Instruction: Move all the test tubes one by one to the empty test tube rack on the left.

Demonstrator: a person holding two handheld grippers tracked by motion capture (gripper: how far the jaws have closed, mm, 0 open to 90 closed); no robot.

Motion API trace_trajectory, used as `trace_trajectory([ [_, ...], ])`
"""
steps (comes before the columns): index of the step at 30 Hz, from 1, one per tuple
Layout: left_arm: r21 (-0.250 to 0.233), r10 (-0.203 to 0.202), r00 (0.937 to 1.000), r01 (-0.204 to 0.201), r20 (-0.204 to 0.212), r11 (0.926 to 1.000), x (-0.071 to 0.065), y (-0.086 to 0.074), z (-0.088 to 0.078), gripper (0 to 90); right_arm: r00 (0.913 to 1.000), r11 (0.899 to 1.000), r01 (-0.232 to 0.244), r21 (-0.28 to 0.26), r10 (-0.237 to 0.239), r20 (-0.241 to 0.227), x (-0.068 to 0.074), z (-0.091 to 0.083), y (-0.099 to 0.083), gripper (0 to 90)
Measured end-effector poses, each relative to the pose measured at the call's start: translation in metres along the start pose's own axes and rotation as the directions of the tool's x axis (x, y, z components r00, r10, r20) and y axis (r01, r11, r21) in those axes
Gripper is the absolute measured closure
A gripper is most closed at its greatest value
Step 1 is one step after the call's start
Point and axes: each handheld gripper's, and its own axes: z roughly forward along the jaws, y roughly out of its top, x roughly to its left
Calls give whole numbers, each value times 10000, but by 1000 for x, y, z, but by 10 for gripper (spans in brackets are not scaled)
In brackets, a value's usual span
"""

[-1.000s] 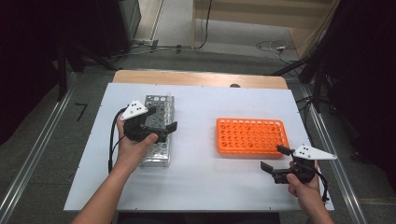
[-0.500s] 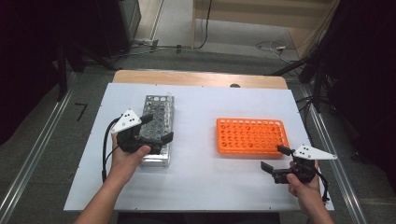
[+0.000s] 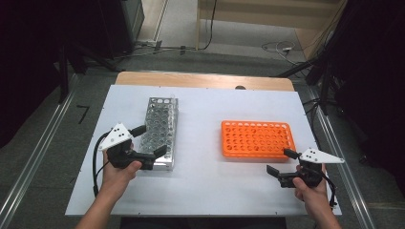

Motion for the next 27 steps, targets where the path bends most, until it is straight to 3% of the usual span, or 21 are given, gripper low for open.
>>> trace_trajectory([
  [12, -256, -6, 9999, 2, -160, 9997, 9, -26, -35, 0, 10000, 10000, 28, 1, -28, 78, -1, 0, -1, 7],
  [17, -465, -315, 9994, 306, -173, 9984, 18, -34, -50, 0, 9999, 10000, -12, -19, 12, 149, -3, -1, -2, 8],
  [24, -501, -219, 9988, 198, -427, 9985, 27, -44, -67, 0, 9996, 9997, -144, -189, 148, 229, -10, -7, -5, 8],
  [27, -601, -393, 9981, 365, -471, 9975, 34, -47, -73, 0, 9996, 9996, -144, -237, 150, 257, -12, -7, -5, 7],
])
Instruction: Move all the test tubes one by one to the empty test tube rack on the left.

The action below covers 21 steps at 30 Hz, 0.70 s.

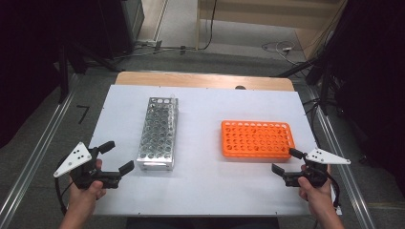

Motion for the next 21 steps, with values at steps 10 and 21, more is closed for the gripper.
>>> trace_trajectory([
  [10, 27, -127, 9999, 127, -5, 9999, 5, -3, 2, 0, 10000, 10000, -44, -7, 44, 57, -4, 0, -2, 7],
  [21, -1, -168, 9998, 168, 82, 9999, 0, -3, 7, 0, 9999, 10000, -88, 0, 88, 60, -6, 1, -3, 7],
])
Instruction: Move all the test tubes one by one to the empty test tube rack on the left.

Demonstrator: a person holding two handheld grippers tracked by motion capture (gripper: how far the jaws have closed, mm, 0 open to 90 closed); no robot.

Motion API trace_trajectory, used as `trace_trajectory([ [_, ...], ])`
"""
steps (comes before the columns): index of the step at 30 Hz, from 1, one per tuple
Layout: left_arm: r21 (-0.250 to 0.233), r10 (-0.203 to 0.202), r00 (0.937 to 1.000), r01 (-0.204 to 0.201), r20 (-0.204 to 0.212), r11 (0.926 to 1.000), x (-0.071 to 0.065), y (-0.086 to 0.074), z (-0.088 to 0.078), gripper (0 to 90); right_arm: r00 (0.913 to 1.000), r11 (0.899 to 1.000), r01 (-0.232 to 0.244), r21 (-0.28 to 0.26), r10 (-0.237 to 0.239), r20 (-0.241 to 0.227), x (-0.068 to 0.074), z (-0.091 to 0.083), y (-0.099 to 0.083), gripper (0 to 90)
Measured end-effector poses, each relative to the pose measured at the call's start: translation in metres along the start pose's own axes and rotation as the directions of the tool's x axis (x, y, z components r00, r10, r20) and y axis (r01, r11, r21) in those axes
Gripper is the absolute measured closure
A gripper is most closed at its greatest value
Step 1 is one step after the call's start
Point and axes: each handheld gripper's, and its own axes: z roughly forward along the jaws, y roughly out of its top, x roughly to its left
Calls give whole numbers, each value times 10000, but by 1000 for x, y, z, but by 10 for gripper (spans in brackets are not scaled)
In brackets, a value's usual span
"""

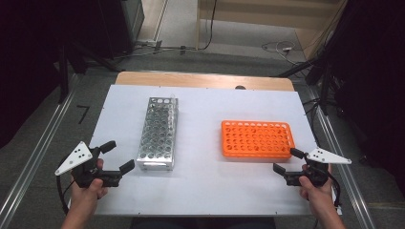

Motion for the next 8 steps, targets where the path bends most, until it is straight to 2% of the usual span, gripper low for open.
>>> trace_trajectory([
  [8, 39, -23, 10000, 23, 15, 10000, 1, 0, 2, 0, 10000, 10000, -29, 22, 29, 5, 1, 0, 0, 8],
])
